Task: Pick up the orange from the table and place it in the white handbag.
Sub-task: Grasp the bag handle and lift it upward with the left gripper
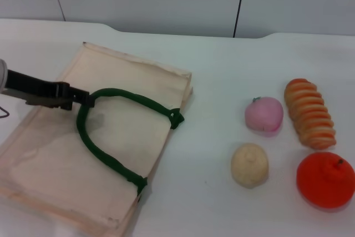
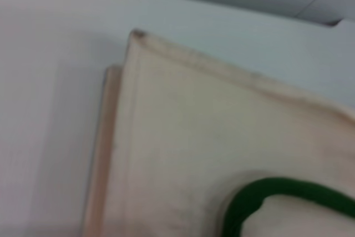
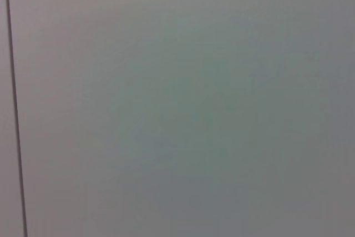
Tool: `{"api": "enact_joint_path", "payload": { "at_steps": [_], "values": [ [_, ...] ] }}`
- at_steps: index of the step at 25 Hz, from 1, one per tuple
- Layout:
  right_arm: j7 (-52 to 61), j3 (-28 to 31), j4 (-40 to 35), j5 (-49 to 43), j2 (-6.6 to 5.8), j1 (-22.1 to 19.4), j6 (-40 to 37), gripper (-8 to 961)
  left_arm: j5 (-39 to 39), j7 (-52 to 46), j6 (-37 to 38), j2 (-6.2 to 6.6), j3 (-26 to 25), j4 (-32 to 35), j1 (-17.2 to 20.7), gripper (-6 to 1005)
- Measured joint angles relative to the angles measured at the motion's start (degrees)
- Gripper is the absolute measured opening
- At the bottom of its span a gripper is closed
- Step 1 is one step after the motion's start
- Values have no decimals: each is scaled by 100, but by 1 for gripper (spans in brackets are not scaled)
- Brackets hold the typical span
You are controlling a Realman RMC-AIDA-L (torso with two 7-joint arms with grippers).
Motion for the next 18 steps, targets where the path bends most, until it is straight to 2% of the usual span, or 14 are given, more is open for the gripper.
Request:
{"api": "enact_joint_path", "payload": {
  "at_steps": [11,18],
  "values": [
    [0,0,0,0,0,-2,26,879,322,-141,-453,91,0,603,-116,712],
    [0,0,0,0,0,8,36,880,885,-480,-1068,247,0,1349,-176,711]
  ]
}}
